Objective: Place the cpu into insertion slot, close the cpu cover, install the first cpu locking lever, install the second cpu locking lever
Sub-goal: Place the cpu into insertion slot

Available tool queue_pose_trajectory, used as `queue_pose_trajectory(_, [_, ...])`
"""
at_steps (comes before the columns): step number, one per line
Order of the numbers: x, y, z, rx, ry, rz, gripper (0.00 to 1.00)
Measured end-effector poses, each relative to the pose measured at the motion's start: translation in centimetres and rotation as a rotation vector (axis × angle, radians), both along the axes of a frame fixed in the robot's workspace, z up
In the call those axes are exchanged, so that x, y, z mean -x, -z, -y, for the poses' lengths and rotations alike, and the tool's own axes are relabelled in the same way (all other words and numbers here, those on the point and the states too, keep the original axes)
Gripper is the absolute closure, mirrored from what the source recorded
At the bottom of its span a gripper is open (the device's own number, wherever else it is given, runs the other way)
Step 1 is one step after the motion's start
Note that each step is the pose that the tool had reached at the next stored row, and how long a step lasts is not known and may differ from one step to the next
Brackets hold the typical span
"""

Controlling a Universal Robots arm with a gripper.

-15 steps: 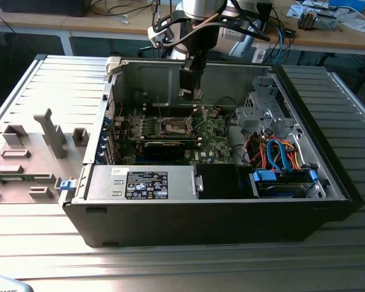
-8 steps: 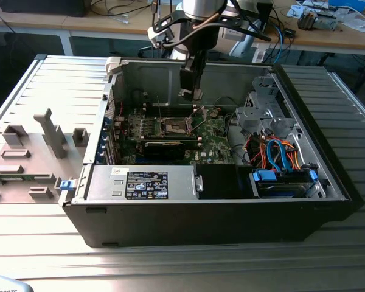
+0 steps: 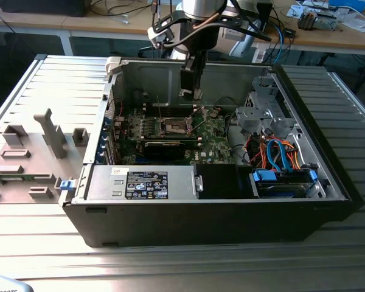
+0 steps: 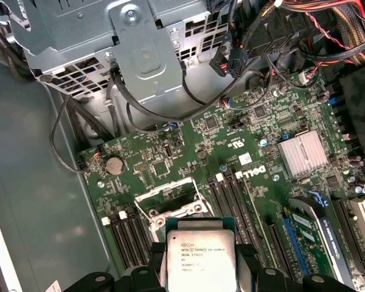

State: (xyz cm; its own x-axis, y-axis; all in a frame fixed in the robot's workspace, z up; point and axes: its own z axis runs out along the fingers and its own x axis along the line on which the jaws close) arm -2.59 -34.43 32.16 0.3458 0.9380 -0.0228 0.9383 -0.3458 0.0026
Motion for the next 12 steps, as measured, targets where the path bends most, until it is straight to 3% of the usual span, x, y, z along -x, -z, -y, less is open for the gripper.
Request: queue_pose_trajectory(12, [0.00,0.00,0.00,0.0000,-0.012,0.0001,0.46])
